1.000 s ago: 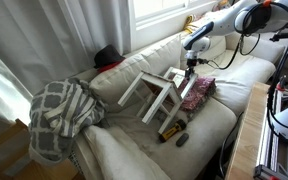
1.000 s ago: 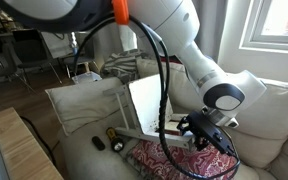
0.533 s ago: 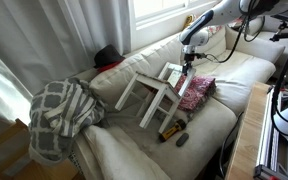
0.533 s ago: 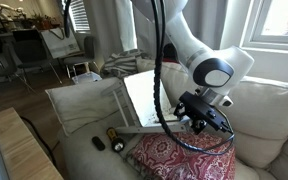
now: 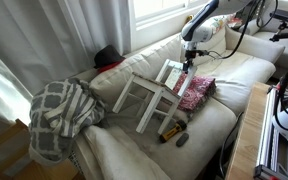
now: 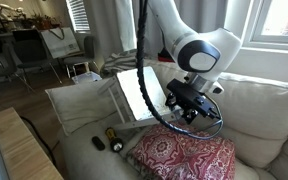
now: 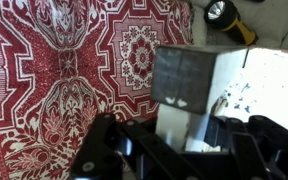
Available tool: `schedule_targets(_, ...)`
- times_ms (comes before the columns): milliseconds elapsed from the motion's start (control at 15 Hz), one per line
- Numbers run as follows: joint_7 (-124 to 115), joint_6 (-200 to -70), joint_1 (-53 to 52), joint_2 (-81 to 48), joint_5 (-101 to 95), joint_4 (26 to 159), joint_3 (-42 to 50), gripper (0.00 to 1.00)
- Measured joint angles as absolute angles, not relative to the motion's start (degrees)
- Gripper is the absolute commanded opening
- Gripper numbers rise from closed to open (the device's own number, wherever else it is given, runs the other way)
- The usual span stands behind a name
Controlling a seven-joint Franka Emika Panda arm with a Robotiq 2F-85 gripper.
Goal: Put the chair in an upright position on the sofa
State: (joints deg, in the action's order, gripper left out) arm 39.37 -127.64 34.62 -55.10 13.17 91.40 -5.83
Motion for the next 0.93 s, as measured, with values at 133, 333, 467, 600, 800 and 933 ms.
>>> schedule_targets(133,39.51,-127.7,34.68,-53.36,14.13,94.0,-6.25,0.47)
schedule_targets(333,42.4,-121.57,35.05,-50.74,17.07,95.78,-7.5,0.71)
schedule_targets(467,44.8,-117.34,35.24,-48.43,19.48,97.23,-8.33,0.87)
schedule_targets(600,47.33,-112.86,35.18,-46.2,22.13,98.79,-9.05,1.0)
schedule_targets(800,51.03,-105.98,34.54,-44.26,25.38,100.49,-9.43,1.0)
schedule_targets(933,53.12,-101.49,33.73,-44.22,27.0,100.95,-9.39,1.0)
